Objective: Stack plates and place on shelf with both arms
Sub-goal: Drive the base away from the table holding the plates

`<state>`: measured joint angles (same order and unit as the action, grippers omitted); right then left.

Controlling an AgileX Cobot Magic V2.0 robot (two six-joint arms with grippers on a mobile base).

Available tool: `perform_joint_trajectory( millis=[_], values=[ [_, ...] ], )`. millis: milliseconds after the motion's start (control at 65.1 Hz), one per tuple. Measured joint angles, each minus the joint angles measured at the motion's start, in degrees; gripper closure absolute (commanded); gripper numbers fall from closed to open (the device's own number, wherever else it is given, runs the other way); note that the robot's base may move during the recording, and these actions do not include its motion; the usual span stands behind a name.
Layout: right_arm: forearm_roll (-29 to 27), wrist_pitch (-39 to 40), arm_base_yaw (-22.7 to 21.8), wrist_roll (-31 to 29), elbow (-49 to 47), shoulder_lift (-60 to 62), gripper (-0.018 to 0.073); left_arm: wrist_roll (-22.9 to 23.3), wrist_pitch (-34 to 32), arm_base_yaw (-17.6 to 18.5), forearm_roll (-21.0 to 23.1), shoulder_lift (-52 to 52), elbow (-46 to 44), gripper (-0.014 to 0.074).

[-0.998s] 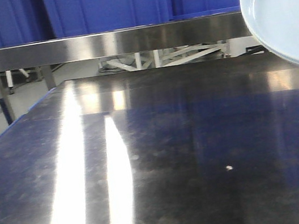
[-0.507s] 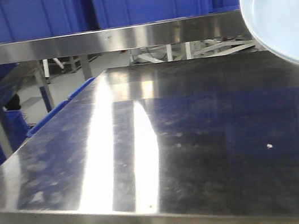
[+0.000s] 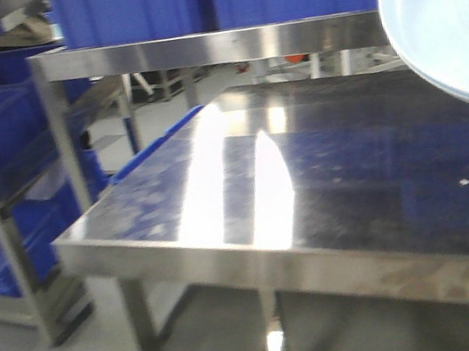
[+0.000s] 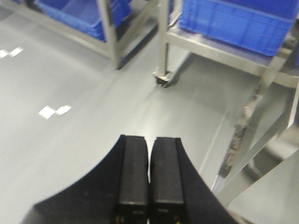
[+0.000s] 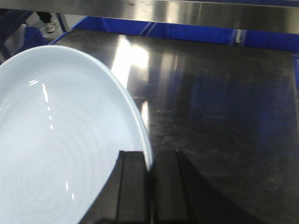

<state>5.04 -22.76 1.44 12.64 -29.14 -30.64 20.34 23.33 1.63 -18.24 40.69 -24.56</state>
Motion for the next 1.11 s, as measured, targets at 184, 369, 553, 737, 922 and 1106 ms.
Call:
perform_joint_trajectory(
  millis=[184,369,553,737,922,1106],
  values=[
    [0.0,0.0,0.0,0.0,0.0,0.0,0.0503,0.0,0.0,0.0,0.0,0.0,0.0,0.0514],
    [0.0,0.0,0.0,0.0,0.0,0.0,0.0503,0.0,0.0,0.0,0.0,0.0,0.0,0.0514],
    [0.0,0.0,0.0,0.0,0.0,0.0,0.0503,0.0,0.0,0.0,0.0,0.0,0.0,0.0514],
    [0.0,0.0,0.0,0.0,0.0,0.0,0.0503,0.0,0.0,0.0,0.0,0.0,0.0,0.0514],
    [0.0,0.0,0.0,0.0,0.0,0.0,0.0503,0.0,0.0,0.0,0.0,0.0,0.0,0.0514],
    [0.0,0.0,0.0,0.0,0.0,0.0,0.0503,0.0,0.0,0.0,0.0,0.0,0.0,0.0514]
  ],
)
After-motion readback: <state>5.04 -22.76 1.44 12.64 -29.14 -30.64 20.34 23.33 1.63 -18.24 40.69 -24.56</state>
